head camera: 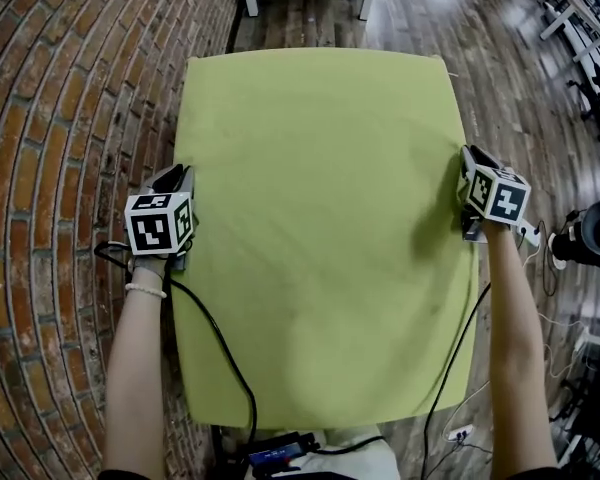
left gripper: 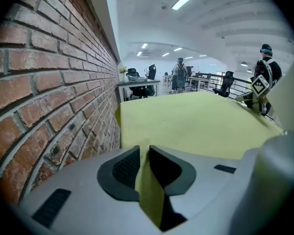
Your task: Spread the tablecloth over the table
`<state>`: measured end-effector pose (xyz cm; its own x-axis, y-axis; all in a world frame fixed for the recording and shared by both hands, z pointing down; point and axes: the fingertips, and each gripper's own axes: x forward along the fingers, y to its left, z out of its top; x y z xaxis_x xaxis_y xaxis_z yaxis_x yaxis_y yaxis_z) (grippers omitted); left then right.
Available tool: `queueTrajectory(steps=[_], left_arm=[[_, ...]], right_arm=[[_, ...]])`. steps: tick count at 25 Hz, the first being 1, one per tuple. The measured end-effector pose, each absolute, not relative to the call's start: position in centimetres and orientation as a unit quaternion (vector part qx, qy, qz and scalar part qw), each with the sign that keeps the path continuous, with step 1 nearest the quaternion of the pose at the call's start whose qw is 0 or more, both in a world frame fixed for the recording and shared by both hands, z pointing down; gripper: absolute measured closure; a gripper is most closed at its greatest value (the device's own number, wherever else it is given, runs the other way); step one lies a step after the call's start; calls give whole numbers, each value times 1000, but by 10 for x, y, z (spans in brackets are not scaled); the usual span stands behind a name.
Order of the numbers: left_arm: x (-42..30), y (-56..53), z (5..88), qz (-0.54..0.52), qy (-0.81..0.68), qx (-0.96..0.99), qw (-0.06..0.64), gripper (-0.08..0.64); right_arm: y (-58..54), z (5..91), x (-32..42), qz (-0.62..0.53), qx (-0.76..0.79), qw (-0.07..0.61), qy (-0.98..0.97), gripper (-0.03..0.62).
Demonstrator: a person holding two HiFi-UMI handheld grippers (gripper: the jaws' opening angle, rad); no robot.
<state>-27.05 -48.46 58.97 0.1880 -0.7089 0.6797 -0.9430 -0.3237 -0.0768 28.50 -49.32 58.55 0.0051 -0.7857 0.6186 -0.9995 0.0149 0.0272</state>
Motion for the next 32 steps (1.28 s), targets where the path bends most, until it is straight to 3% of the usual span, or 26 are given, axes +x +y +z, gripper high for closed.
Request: queueTrajectory(steps=[6,13,17,32], left_arm=[[-262,-477,572,309,-556,756,156,494],[-255,-433,502,221,-568,780,142,540],[-247,-389,463,208,-573,786,100,545],[-153,-217,324,148,-531,834,12,545]], right_arm=[[-450,564,283,197,669,226,-680,507],[-384,532,270,192,660,213,-694,541],[-350,502,248,166,647,194,-719,543],[-209,347,175,18,584,138,-800,545]])
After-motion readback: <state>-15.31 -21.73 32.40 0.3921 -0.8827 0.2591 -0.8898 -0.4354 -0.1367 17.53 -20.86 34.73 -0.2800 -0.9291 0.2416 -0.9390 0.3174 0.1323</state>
